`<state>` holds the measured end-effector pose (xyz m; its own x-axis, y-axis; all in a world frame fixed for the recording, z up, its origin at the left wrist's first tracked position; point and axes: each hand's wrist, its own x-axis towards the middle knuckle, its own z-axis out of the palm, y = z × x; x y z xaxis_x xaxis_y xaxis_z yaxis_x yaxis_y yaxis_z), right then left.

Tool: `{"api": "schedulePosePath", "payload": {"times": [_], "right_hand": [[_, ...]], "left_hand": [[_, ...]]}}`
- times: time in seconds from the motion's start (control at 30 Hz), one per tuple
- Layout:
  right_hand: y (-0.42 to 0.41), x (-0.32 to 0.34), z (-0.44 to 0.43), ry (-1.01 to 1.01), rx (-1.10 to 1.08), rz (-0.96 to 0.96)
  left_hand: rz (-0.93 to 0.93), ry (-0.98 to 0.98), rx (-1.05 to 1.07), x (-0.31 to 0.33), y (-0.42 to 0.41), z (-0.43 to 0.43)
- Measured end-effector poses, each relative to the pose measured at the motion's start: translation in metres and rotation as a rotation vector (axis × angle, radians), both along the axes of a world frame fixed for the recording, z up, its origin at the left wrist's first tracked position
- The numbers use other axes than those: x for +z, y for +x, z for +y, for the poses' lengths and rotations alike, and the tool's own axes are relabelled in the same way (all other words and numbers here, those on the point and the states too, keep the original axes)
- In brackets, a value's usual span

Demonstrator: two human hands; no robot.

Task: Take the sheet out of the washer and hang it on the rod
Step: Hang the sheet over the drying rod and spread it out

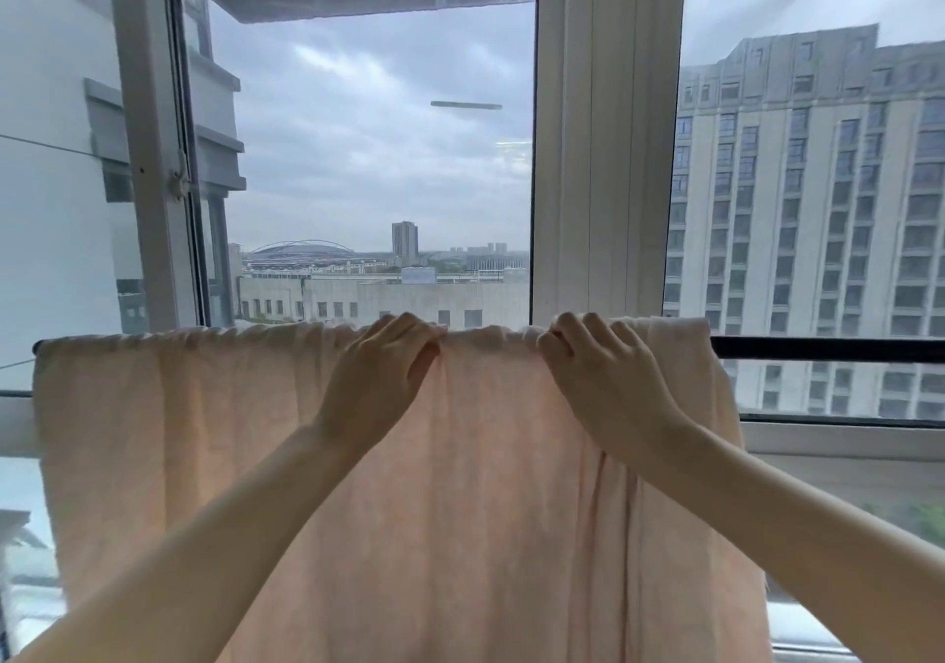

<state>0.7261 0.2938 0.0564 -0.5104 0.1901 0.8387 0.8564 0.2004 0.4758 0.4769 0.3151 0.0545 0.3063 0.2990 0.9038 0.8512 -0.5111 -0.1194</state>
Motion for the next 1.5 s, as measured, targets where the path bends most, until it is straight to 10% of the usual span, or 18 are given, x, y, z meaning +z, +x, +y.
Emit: {"api": "schedulePosePath", "payload": {"times": [0.23,0.93,1.5], "right_hand": [[0.035,0.011,-0.017,-0.150,-0.013,0.103],[0.104,0.011,-0.044,-0.436,-0.181,-0.086],[0.176,0.058,-0.049,-0.192,-0.300,-0.213]], "left_hand": [[-0.073,0.091,0.183,-0.003,-0.005,0.008],[0.023,0.010,-0.141,0.002,0.121,0.005],[-0.100,0.064,-0.090,-0.002,0.128,0.006]]}}
